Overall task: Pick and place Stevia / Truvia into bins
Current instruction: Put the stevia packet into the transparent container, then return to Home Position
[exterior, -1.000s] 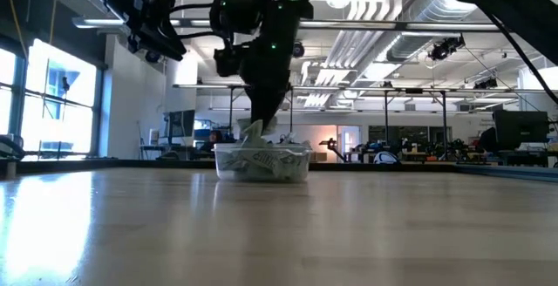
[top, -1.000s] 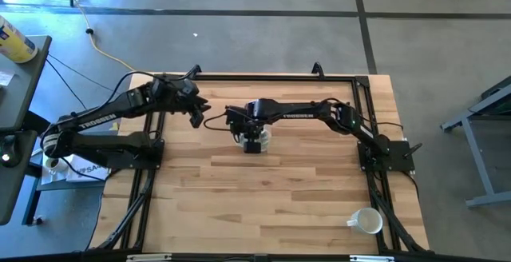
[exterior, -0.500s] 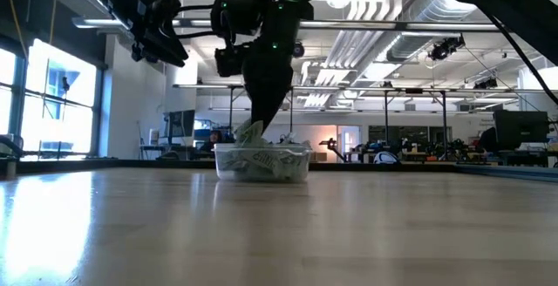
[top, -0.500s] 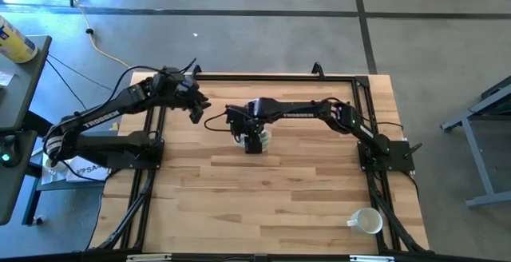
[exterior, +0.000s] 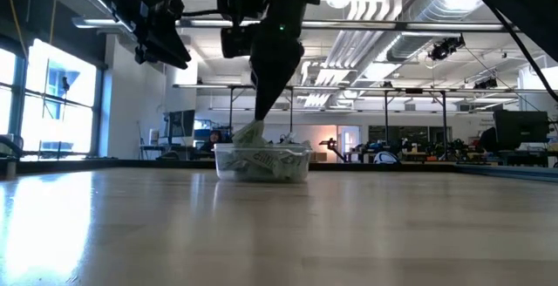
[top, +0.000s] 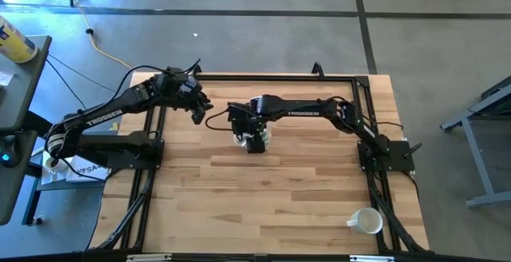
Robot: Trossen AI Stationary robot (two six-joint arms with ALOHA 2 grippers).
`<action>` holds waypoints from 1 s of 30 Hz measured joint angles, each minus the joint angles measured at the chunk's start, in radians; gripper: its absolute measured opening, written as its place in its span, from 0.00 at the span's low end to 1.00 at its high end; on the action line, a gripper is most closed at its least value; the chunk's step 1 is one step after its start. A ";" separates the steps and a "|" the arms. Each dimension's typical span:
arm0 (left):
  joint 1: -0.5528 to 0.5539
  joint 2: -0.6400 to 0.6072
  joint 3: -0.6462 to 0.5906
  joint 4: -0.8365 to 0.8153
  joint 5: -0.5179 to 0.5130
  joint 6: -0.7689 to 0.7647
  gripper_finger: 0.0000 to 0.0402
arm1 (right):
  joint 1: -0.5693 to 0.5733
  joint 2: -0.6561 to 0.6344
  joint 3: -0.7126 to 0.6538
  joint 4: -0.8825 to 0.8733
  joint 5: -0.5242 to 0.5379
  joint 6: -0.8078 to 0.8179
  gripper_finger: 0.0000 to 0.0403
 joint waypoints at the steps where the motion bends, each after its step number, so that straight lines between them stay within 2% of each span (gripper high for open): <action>1: 0.000 0.000 0.000 0.002 0.000 0.000 0.41 | 0.002 -0.006 0.000 0.000 0.002 -0.001 0.61; 7: 0.000 0.000 0.000 0.005 0.004 -0.011 0.41 | 0.016 -0.009 -0.001 -0.019 0.001 -0.031 0.61; 11: 0.000 0.000 0.000 0.009 0.004 -0.019 0.41 | 0.017 -0.009 -0.057 -0.007 0.027 -0.037 0.60; 14: 0.000 -0.005 -0.001 0.011 0.032 -0.087 0.41 | 0.017 -0.007 -0.076 -0.055 0.030 -0.021 0.60; 23: -0.001 -0.012 -0.001 0.051 0.150 -0.330 0.41 | 0.060 -0.116 -0.087 0.031 0.088 -0.039 0.60; 26: -0.026 -0.013 -0.001 0.069 0.144 -0.407 0.41 | 0.060 -0.188 -0.197 0.041 0.085 -0.041 0.60; 30: -0.113 -0.013 -0.002 0.149 0.057 -0.494 0.41 | 0.084 -0.387 -0.493 0.127 0.078 0.015 0.60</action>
